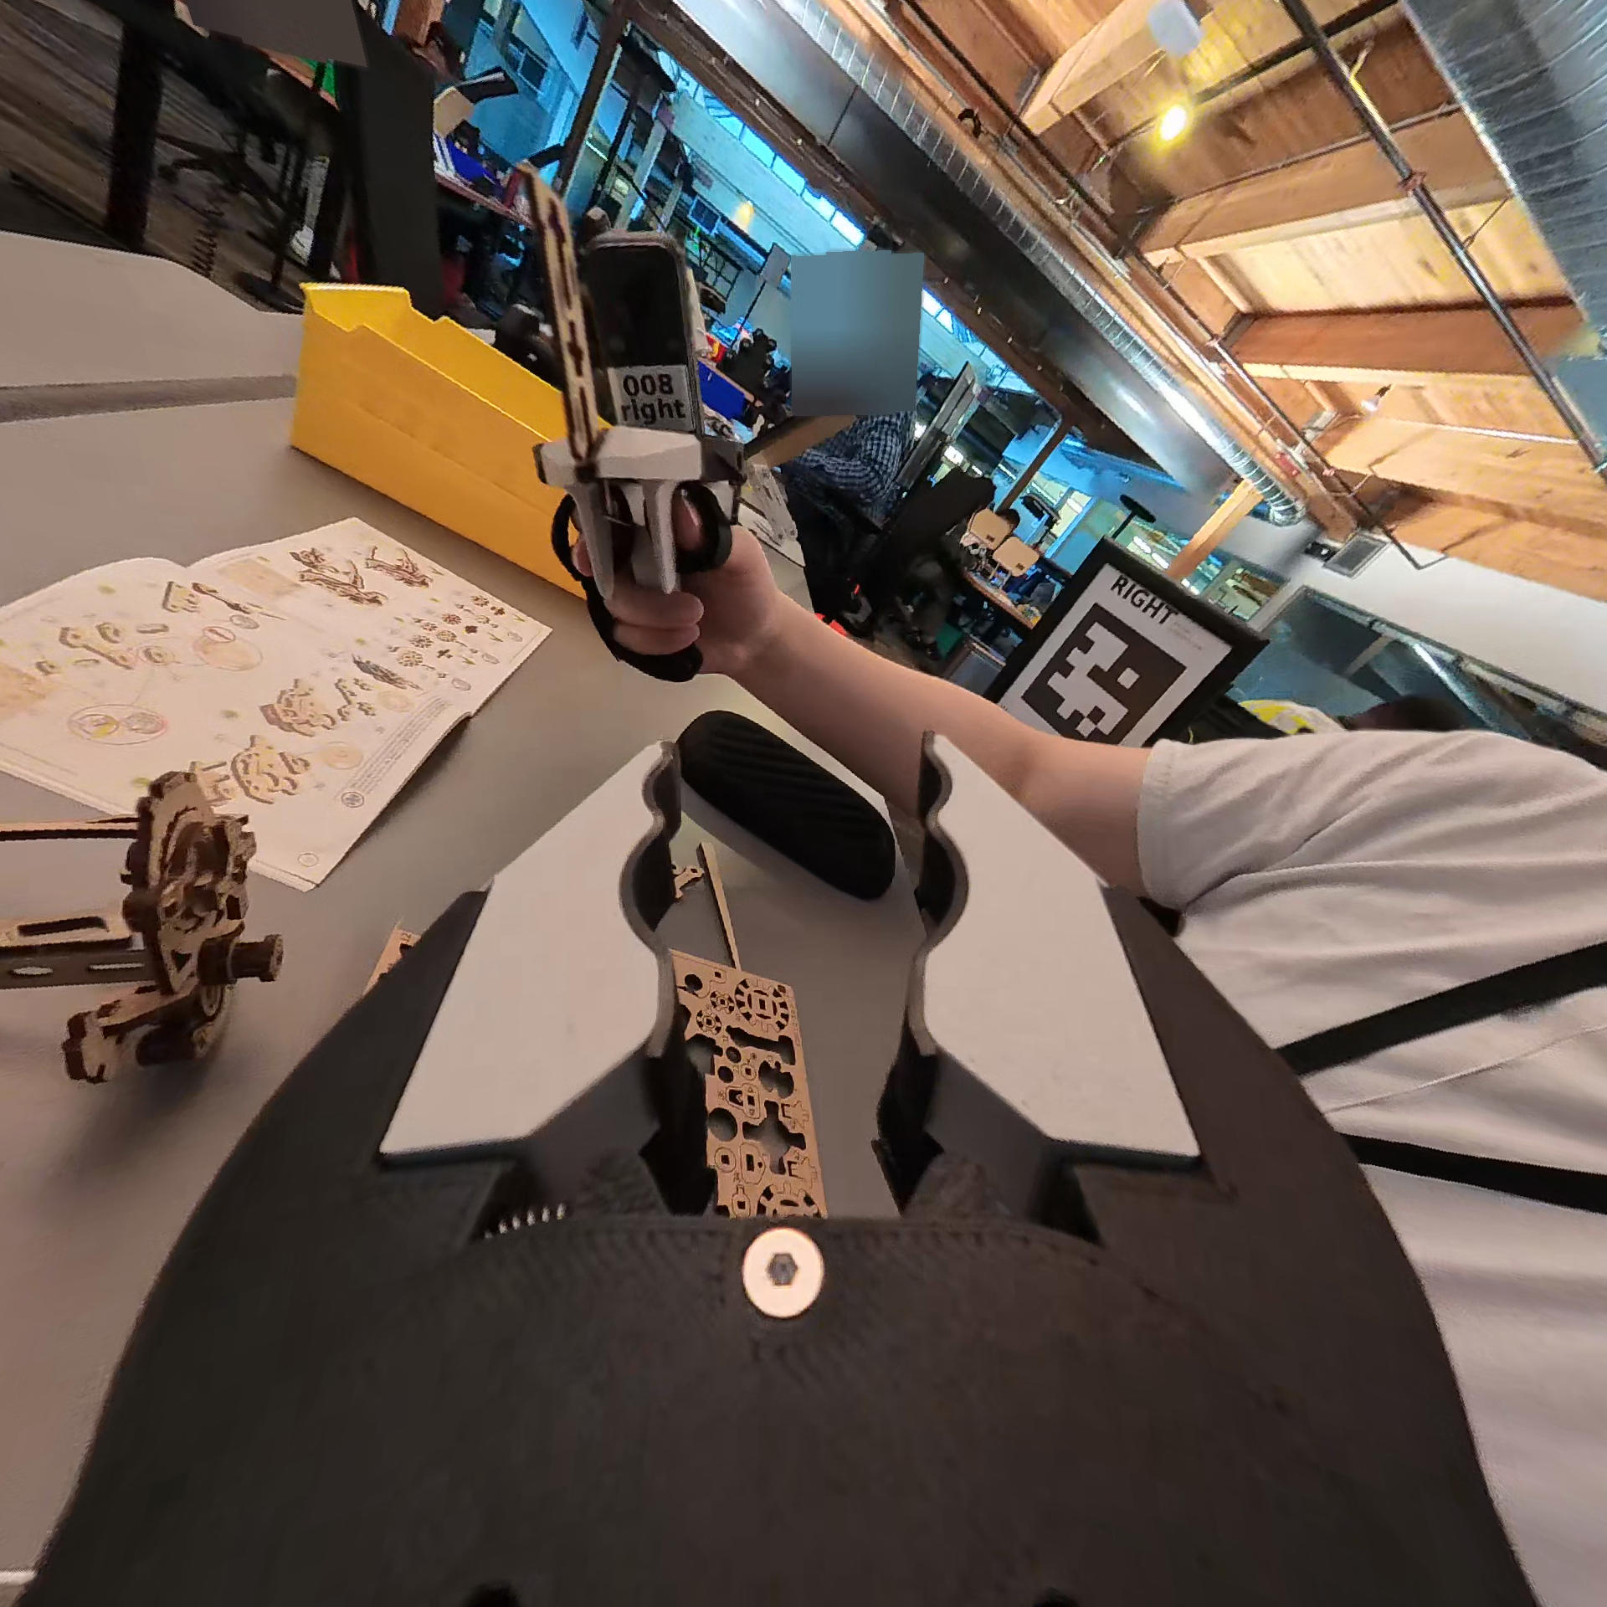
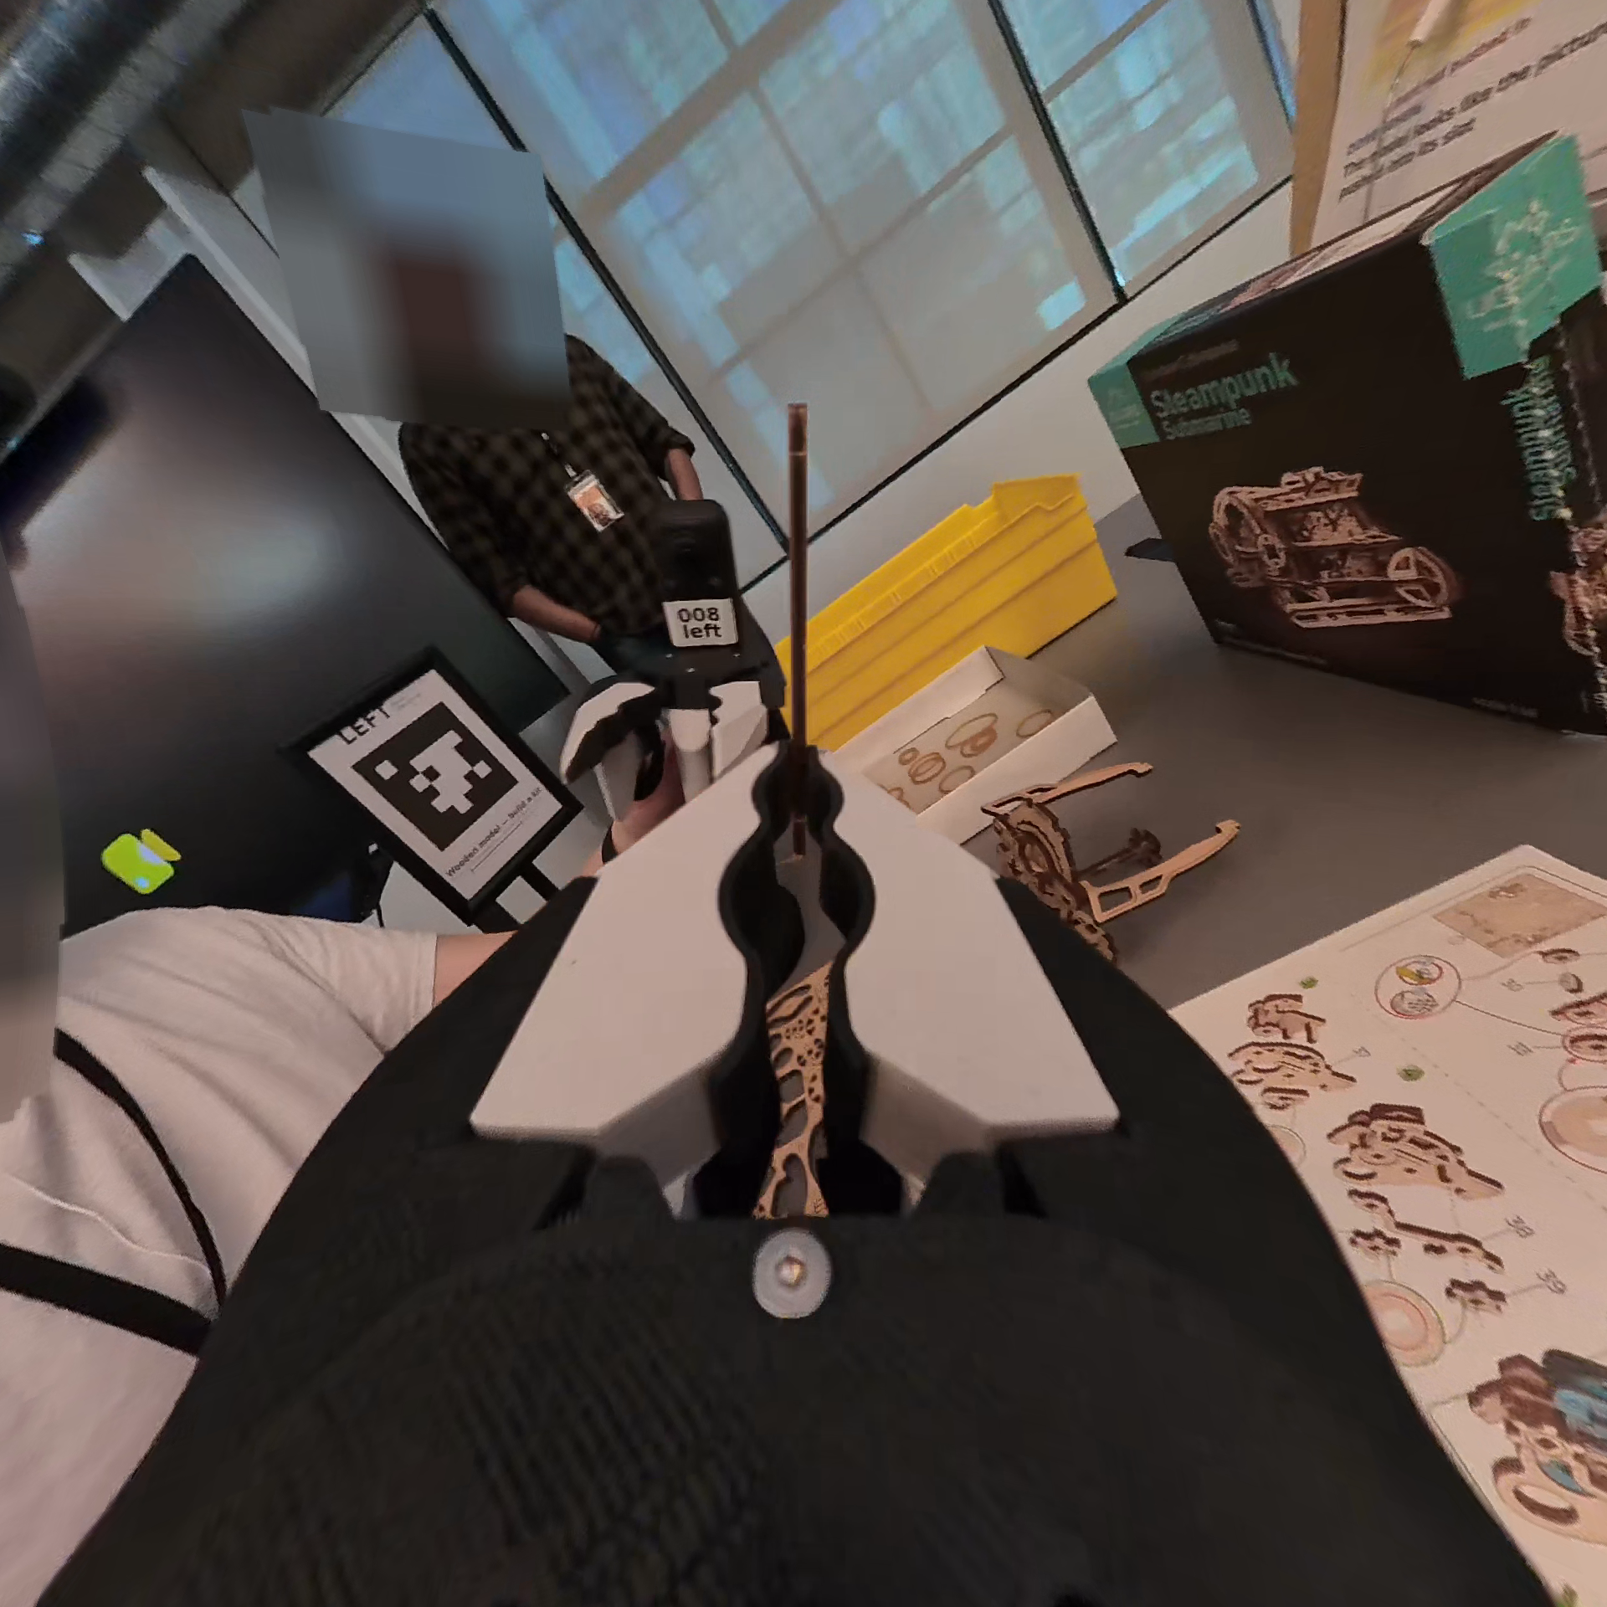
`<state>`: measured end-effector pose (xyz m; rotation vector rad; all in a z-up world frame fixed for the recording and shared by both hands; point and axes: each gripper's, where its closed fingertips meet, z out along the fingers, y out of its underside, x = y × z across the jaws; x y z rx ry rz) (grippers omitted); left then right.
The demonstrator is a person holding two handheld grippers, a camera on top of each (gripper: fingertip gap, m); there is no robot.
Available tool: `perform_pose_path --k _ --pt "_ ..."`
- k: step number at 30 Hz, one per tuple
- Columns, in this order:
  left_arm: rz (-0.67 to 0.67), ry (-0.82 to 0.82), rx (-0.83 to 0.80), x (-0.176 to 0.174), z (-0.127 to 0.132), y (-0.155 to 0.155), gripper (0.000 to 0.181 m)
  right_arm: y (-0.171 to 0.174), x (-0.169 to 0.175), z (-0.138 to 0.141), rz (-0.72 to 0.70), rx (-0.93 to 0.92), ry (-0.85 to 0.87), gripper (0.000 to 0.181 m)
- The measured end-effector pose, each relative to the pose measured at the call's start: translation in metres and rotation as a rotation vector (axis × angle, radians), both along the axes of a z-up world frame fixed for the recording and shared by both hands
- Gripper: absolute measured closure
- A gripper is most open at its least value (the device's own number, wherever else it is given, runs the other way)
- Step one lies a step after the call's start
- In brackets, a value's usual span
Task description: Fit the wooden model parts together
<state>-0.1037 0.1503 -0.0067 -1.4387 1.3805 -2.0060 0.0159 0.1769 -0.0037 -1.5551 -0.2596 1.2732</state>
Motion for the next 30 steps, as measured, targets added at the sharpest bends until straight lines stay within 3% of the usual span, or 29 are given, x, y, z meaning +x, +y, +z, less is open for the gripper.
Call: perform_pose_path --k 6,8,13,18,19,20,21,22,23,26,30 --pt "0.025 0.035 0.063 0.002 -0.007 -0.001 0.144 -0.005 -0.007 0.006 -0.006 -0.019 -0.019 0.181" --pt "0.084 0.062 0.076 0.007 -0.013 0.006 0.152 -0.012 -0.024 0.006 0.020 -0.026 -0.045 0.181" --pt "0.074 0.003 -0.031 0.017 -0.006 -0.003 0.151 -0.031 -0.090 -0.005 0.142 -0.028 -0.135 0.181" --pt "0.049 -0.019 -0.068 0.021 -0.006 -0.009 0.152 -0.035 -0.123 -0.021 0.200 -0.042 -0.159 0.181" --pt "0.032 -0.014 -0.060 0.021 -0.007 -0.012 0.170 -0.035 -0.126 -0.024 0.206 -0.043 -0.160 0.181" --pt "0.028 -0.005 -0.050 0.019 -0.009 -0.012 0.181 -0.035 -0.127 -0.027 0.207 -0.030 -0.169 0.180" --pt "0.055 0.021 -0.062 0.020 -0.012 -0.007 0.181 -0.032 -0.123 -0.029 0.186 0.002 -0.197 0.170" --pt "0.074 0.043 -0.094 0.019 -0.014 -0.001 0.181 -0.028 -0.115 -0.031 0.143 0.029 -0.219 0.148" --pt "0.072 0.046 -0.145 0.017 -0.013 0.004 0.181 -0.022 -0.102 -0.031 0.091 0.039 -0.217 0.141" --pt "0.042 0.035 -0.302 0.009 -0.010 0.018 0.181 -0.014 -0.069 -0.029 0.017 0.012 -0.133 0.149" --pt "0.028 0.070 -0.297 0.007 -0.014 0.019 0.181 -0.017 -0.070 -0.030 0.017 -0.009 -0.147 0.152"
